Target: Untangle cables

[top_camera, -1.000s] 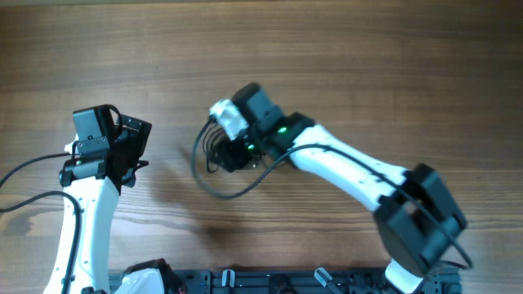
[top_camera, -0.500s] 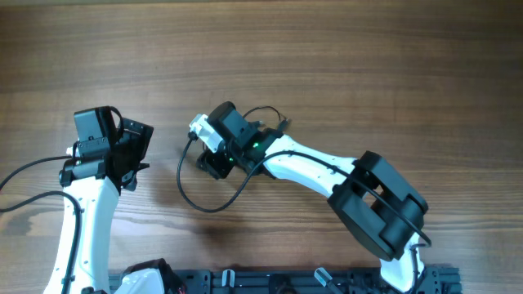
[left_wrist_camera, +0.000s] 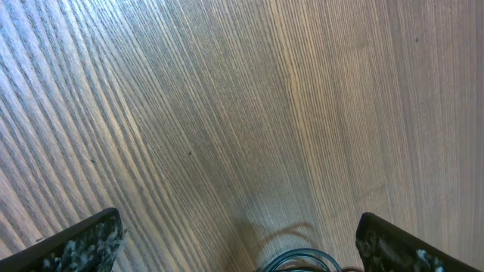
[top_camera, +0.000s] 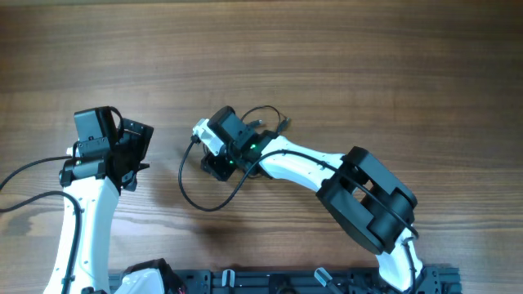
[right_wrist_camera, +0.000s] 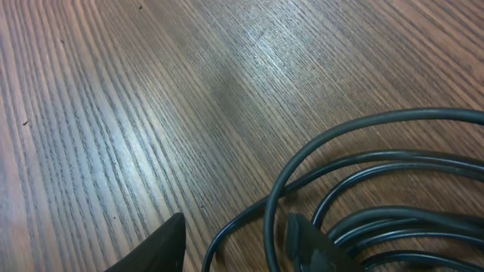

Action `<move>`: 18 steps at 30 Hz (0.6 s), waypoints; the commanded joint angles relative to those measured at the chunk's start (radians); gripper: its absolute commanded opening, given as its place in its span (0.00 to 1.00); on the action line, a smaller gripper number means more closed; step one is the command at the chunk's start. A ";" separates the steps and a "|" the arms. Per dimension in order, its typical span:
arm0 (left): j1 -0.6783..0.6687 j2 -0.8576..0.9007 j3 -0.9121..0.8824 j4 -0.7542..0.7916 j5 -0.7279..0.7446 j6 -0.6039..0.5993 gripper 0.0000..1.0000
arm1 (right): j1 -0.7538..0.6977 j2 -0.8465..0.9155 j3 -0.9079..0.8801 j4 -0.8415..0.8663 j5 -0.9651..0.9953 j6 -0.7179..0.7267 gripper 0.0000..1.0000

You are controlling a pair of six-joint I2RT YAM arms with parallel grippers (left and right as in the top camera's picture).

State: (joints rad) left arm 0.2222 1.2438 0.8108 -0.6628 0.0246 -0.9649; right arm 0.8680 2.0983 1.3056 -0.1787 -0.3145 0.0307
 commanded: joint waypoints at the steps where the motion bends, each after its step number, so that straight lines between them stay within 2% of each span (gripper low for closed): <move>1: 0.003 0.000 0.008 -0.001 0.002 -0.008 1.00 | -0.002 0.026 0.018 -0.009 0.009 0.025 0.45; 10: 0.003 0.000 0.008 -0.001 0.002 -0.008 1.00 | -0.002 0.056 0.014 -0.024 0.008 0.024 0.44; 15: 0.003 0.000 0.008 -0.014 0.002 -0.008 1.00 | -0.002 0.104 0.014 -0.035 0.008 0.078 0.31; 18: 0.003 0.000 0.008 -0.015 0.002 -0.008 1.00 | -0.002 0.103 0.016 -0.027 0.008 0.077 0.13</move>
State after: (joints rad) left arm 0.2222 1.2438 0.8108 -0.6746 0.0250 -0.9649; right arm 0.8669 2.1361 1.3285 -0.1928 -0.3138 0.0872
